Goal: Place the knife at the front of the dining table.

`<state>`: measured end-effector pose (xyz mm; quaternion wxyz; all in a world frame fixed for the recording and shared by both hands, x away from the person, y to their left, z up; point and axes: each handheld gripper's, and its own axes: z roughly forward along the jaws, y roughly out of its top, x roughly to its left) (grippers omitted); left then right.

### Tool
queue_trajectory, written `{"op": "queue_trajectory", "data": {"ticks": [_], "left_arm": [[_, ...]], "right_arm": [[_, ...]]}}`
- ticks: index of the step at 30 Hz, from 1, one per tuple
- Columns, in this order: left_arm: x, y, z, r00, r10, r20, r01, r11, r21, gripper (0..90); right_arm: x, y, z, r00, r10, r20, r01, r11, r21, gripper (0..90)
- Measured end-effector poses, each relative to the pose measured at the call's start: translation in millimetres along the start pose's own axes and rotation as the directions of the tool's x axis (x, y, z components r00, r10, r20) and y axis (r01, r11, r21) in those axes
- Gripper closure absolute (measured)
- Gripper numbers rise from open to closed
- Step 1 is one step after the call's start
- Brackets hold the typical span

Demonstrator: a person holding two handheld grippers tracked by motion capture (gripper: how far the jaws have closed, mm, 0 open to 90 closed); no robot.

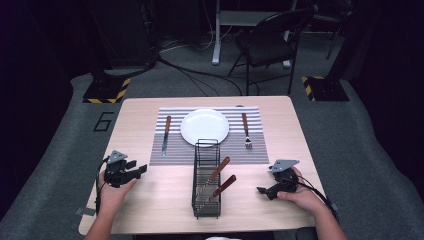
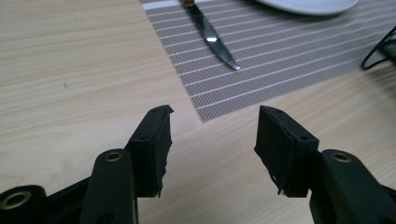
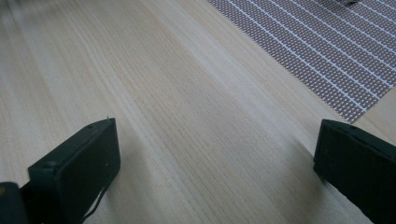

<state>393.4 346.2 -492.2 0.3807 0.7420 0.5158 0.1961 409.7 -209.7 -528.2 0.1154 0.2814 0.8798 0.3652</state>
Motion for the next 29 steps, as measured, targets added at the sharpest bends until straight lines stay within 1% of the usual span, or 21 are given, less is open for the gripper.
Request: {"op": "queue_trajectory", "data": {"ticks": [1,2,3,5,6,7,8,10,13,16,17,18,21,22,23,24,25,26,28,29], "left_arm": [[0.9,-1.3,0.6,0.9999,0.013,-0.009,-0.013,0.9999,0.009,44.9],[1.7,-3.0,1.5,0.9997,0.017,-0.016,-0.017,0.9998,0.008,44.8],[3.0,-4.1,1.4,0.9997,0.021,-0.013,-0.021,0.9996,0.018,44.8],[5.6,-7.2,2.6,0.9998,0.019,-0.009,-0.019,0.9996,0.020,44.8],[6.6,-8.9,3.5,0.9998,0.012,-0.014,-0.012,0.9998,0.014,44.8],[8.6,-10.1,2.7,0.9998,0.012,-0.015,-0.012,0.9997,0.023,44.8],[10.5,-11.3,1.8,0.9998,0.007,-0.021,-0.006,0.9997,0.022,44.8],[14.7,-13.2,-0.1,0.9996,-0.022,-0.017,0.022,0.9998,0.000,44.4],[20.9,-15.8,-0.6,0.9987,-0.042,-0.027,0.041,0.9991,-0.012,43.6],[26.8,-17.5,-0.4,0.9979,-0.039,-0.051,0.039,0.9992,-0.007,41.9],[28.8,-18.0,-0.2,0.9978,-0.039,-0.054,0.039,0.9992,-0.002,41.2],[29.7,-18.8,0.6,0.9974,-0.043,-0.058,0.043,0.9991,-0.004,40.7],[32.9,-21.0,2.8,0.9953,-0.058,-0.078,0.059,0.9982,0.011,39.3],[33.5,-21.5,3.5,0.9946,-0.063,-0.082,0.064,0.9978,0.015,38.9],[34.0,-22.5,4.9,0.9941,-0.064,-0.088,0.064,0.9979,0.004,38.6],[34.7,-22.5,4.6,0.9940,-0.061,-0.091,0.063,0.9978,0.021,37.8],[34.8,-23.4,6.1,0.9933,-0.062,-0.097,0.063,0.9979,0.014,36.9],[35.0,-24.2,6.4,0.9933,-0.062,-0.097,0.064,0.9978,0.016,36.9],[35.1,-25.0,6.3,0.9932,-0.053,-0.104,0.055,0.9982,0.022,35.4],[34.8,-25.8,7.7,0.9926,-0.056,-0.108,0.057,0.9983,0.010,34.9]], "right_arm": [[0.0,0.0,0.0,1.0000,0.000,0.000,0.000,1.000,0.000,0.0],[0.0,0.0,0.0,1.0000,-0.001,0.000,0.001,1.000,0.000,0.0],[0.1,0.0,0.0,1.0000,0.002,0.000,-0.002,1.000,0.000,0.0],[0.0,0.0,0.1,1.0000,0.001,0.000,-0.001,1.000,-0.001,0.0],[0.1,0.0,0.0,1.0000,0.002,0.000,-0.002,1.000,0.000,0.0],[0.1,0.0,0.0,1.0000,0.002,-0.001,-0.002,1.000,0.000,0.0],[0.1,0.0,0.0,1.0000,0.001,0.000,-0.001,1.000,0.000,0.0],[0.1,0.0,0.1,1.0000,0.001,0.001,-0.001,1.000,-0.001,0.0],[0.2,0.0,0.1,1.0000,0.003,0.000,-0.003,1.000,-0.001,0.0],[0.0,0.0,0.0,1.0000,0.000,0.000,0.000,1.000,-0.001,0.0],[0.0,0.0,0.0,1.0000,-0.001,0.000,0.001,1.000,-0.001,0.0],[0.0,0.0,0.0,1.0000,-0.001,0.000,0.001,1.000,0.000,0.0],[0.1,0.0,0.0,1.0000,0.000,0.000,0.000,1.000,0.000,0.0],[0.1,-0.1,0.1,1.0000,0.001,0.000,-0.001,1.000,-0.001,0.0],[0.1,0.0,0.0,1.0000,0.001,0.000,-0.001,1.000,0.000,0.0],[0.1,-0.1,0.1,1.0000,0.000,0.000,0.000,1.000,-0.001,0.0],[0.1,-0.1,0.0,1.0000,0.000,0.001,0.000,1.000,-0.001,0.0],[0.3,-0.1,0.0,1.0000,0.002,0.001,-0.002,1.000,-0.002,0.0],[0.4,-0.2,0.1,1.0000,0.002,0.001,-0.002,1.000,-0.002,0.0],[0.2,-0.2,0.1,1.0000,-0.002,0.001,0.002,1.000,-0.003,0.0]]}}
